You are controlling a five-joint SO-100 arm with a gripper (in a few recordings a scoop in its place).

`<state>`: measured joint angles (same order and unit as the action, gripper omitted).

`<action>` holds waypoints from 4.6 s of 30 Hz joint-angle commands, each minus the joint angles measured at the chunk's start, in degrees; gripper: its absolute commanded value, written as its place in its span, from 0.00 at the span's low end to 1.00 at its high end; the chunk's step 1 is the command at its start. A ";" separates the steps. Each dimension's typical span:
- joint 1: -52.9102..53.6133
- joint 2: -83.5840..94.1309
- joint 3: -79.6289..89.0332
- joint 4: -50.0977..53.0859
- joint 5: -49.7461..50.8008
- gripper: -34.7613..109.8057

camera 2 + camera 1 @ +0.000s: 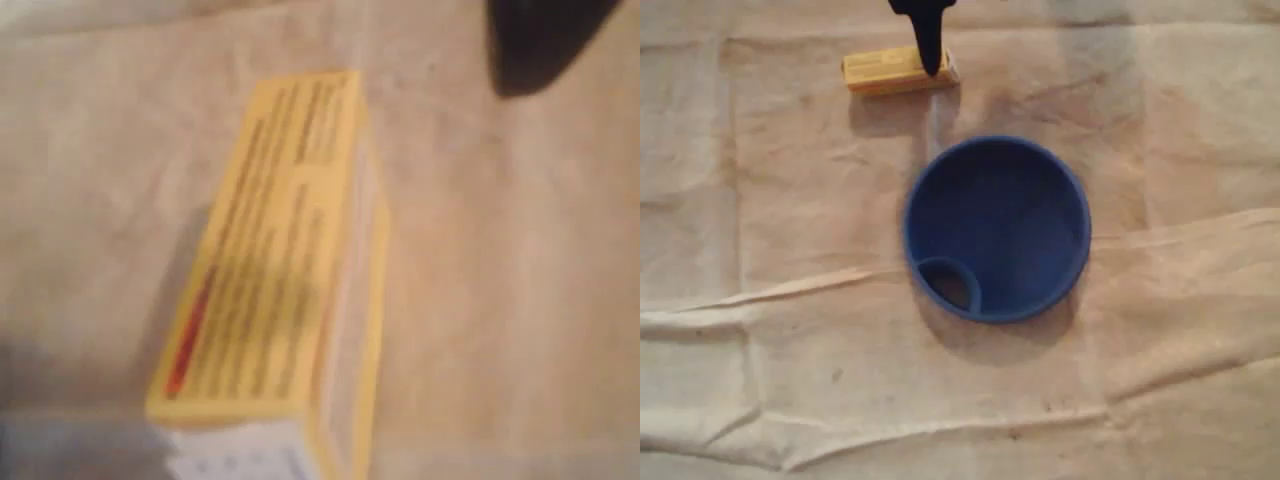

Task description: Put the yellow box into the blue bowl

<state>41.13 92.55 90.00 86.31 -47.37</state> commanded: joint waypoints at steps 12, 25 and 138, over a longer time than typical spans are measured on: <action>-0.09 -5.80 -1.76 -5.80 2.81 0.49; -2.20 -12.57 -2.81 -7.12 3.16 0.49; -2.29 -21.45 -2.99 -11.16 3.16 0.24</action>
<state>37.88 68.82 89.82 74.53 -44.74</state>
